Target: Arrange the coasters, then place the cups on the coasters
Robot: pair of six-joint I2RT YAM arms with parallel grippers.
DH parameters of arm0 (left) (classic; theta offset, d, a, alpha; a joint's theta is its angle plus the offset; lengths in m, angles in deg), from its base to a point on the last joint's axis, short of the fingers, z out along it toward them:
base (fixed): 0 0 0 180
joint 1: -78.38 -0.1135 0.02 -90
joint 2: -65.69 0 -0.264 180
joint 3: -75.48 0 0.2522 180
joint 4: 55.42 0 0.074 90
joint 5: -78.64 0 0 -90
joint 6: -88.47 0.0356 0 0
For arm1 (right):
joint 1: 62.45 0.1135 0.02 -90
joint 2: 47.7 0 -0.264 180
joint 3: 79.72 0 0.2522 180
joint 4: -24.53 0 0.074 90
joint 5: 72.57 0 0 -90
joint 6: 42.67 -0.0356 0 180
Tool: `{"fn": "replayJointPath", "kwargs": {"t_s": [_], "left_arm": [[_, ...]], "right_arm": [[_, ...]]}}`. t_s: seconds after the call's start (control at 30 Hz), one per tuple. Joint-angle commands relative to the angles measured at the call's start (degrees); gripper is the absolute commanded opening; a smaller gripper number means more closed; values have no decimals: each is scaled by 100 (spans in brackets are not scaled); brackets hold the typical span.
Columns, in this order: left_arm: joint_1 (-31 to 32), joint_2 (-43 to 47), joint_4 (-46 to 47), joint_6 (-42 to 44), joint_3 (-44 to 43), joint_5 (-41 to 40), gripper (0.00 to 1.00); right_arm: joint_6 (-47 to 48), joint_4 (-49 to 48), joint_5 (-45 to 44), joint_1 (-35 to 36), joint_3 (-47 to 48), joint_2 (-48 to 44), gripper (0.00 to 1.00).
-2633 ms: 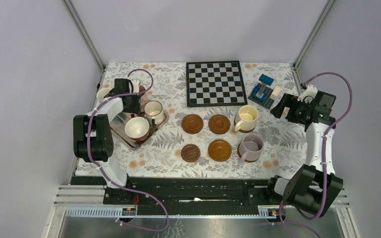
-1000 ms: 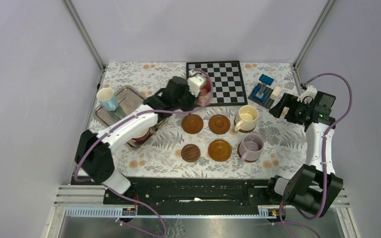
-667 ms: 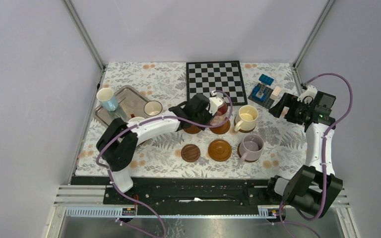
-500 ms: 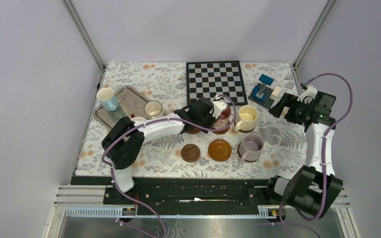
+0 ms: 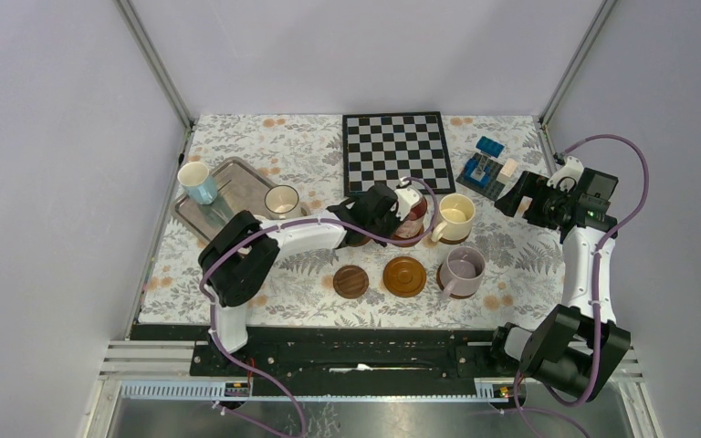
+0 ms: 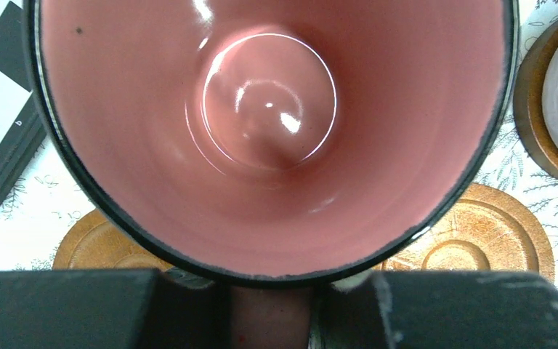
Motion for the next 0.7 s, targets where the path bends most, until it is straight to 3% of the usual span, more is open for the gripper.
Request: {"fn": "replayJointPath", "kwargs": {"t_s": [0.0,0.33,0.43,0.67], "left_arm": [[24,103,888,-87,-176,-89,0],[40,29,700,-302,-170,5,0],[46,-17,608,-317,-273,-24,5],[40,-27,232,-402,-407,-65,28]], "right_arm": [[34,-92,-20,28,-36,-108,98],[27,-152,-37,28,-75,-93,98],[30,-154,-35,28,-63,-96,98],[20,-158,-59,28,-66,-102,98]]}}
